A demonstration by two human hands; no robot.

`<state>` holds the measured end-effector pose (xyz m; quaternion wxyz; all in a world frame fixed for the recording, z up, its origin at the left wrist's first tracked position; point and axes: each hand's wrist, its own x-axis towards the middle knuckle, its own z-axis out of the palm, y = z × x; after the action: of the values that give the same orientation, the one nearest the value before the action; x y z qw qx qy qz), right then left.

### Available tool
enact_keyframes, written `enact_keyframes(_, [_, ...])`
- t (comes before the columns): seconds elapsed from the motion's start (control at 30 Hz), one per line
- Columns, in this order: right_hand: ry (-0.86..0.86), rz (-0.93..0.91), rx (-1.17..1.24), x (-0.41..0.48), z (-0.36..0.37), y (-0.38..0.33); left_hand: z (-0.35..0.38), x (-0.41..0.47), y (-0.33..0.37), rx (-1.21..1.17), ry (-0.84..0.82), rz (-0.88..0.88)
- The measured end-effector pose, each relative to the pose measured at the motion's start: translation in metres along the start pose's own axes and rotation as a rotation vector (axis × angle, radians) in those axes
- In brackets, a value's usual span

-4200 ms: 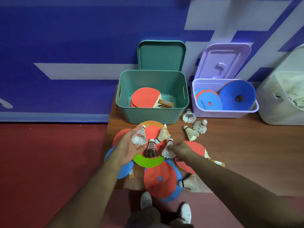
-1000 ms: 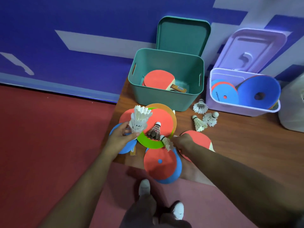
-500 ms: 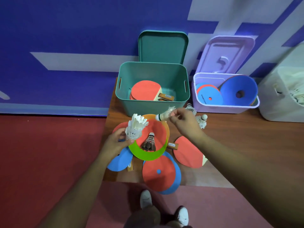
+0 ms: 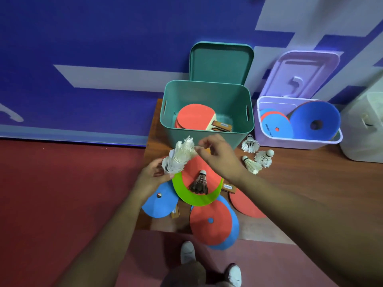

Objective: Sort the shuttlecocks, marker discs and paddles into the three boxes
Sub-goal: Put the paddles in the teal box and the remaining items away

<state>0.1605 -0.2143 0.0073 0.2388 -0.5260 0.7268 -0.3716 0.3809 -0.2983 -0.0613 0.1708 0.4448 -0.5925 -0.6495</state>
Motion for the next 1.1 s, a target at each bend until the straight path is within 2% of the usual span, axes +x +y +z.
enact_keyframes(0.03, [0.007, 0.034, -0.042, -0.002, 0.0, 0.007, -0.003, 0.0, -0.002, -0.008, 0.007, -0.003])
enact_keyframes(0.07, [-0.059, 0.074, -0.133, -0.005, 0.003, 0.015, -0.004, 0.001, -0.003, -0.02, 0.011, -0.004])
enact_keyframes(0.17, [-0.457, 0.213, -0.544, -0.028, 0.028, 0.043, -0.008, 0.002, -0.01, -0.037, 0.021, -0.011])
enact_keyframes(0.23, [-0.536, 0.227, -0.705, -0.041, 0.046, 0.054, -0.009, 0.001, -0.012, -0.037, 0.024, -0.008])
enact_keyframes(0.5, [-0.326, 0.18, -0.767, -0.038, 0.052, 0.059, -0.002, 0.006, -0.013, -0.059, 0.01, 0.02])
enact_keyframes(0.8, [0.01, 0.11, -0.452, -0.019, -0.099, 0.039, 0.022, 0.023, 0.022, -0.025, -0.092, 0.068])
enact_keyframes(0.93, [0.01, 0.052, -0.375, -0.01, -0.157, 0.025, 0.054, 0.034, 0.054, 0.024, -0.129, 0.136])
enact_keyframes(1.0, [-0.035, -0.007, -0.406, -0.006, -0.175, 0.021, 0.073, 0.041, 0.07, 0.045, -0.165, 0.176])
enact_keyframes(1.1, [-0.123, 0.019, -0.45, -0.003, -0.192, 0.026, 0.102, 0.05, 0.095, 0.086, -0.232, 0.233])
